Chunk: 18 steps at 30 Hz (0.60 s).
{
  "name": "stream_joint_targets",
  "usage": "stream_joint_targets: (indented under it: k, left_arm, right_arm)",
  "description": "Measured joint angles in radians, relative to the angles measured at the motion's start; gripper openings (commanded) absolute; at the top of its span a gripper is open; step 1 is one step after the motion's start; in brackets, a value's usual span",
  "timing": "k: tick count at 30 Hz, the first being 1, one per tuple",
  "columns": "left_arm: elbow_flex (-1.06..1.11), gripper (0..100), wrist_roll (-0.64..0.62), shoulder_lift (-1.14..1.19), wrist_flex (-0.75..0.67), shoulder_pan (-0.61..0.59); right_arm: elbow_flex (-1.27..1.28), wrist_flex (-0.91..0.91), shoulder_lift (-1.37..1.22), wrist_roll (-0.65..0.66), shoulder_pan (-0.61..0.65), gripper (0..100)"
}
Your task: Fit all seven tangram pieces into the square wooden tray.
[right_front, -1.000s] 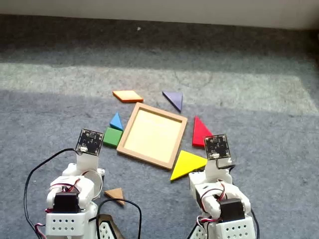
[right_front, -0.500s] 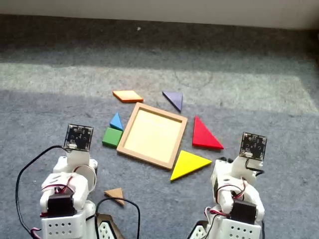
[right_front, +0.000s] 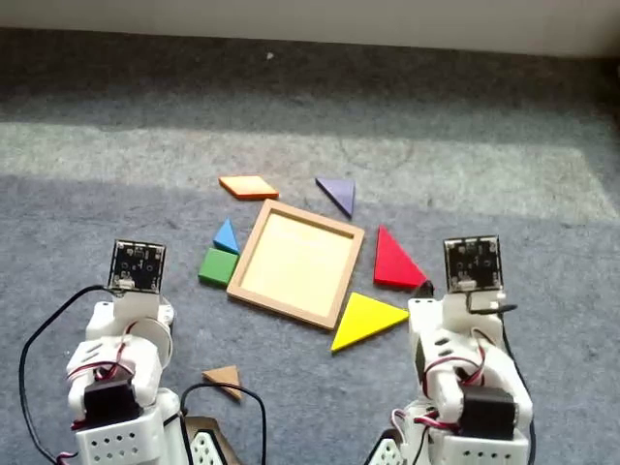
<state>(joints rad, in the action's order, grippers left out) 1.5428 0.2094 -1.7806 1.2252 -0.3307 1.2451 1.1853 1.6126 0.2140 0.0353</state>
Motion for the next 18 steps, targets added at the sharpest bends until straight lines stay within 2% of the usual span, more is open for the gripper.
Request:
stream_joint_targets:
  k: [11,18]
  left_arm:
    - [0.0,23,0.002,-0.002,0.009,-0.006]
    - [0.0,23,0.002,-0.002,0.009,-0.006]
  right_arm:
    - [-0.405,0.017,-0.793,0.005,0.216,29.3]
    - [-0.532,0.017,-1.171,0.055,0.302,29.3]
